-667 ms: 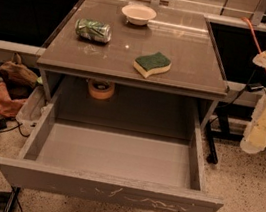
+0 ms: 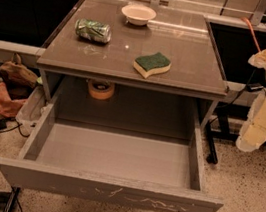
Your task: Place sponge into top drawer
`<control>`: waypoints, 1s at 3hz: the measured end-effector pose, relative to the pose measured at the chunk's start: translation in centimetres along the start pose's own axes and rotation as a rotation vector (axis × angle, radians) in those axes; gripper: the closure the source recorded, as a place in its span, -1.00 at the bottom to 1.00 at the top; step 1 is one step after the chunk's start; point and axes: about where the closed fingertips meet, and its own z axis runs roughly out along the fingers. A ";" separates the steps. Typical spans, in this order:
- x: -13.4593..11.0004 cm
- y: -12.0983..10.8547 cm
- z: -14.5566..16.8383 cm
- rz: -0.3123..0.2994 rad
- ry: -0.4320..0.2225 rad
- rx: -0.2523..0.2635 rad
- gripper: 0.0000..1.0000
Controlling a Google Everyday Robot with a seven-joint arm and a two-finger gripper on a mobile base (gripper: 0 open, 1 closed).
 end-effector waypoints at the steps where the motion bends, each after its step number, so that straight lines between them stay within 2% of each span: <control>1: -0.7 -3.3 3.1 -0.029 -0.071 0.001 -1.00; 2: -1.6 -8.8 7.8 -0.042 -0.104 0.029 -1.00; 3: -2.9 -13.8 12.7 -0.042 -0.101 0.046 -1.00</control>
Offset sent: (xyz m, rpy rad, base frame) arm 0.1974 0.0038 -0.0861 0.0933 -0.1093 0.0729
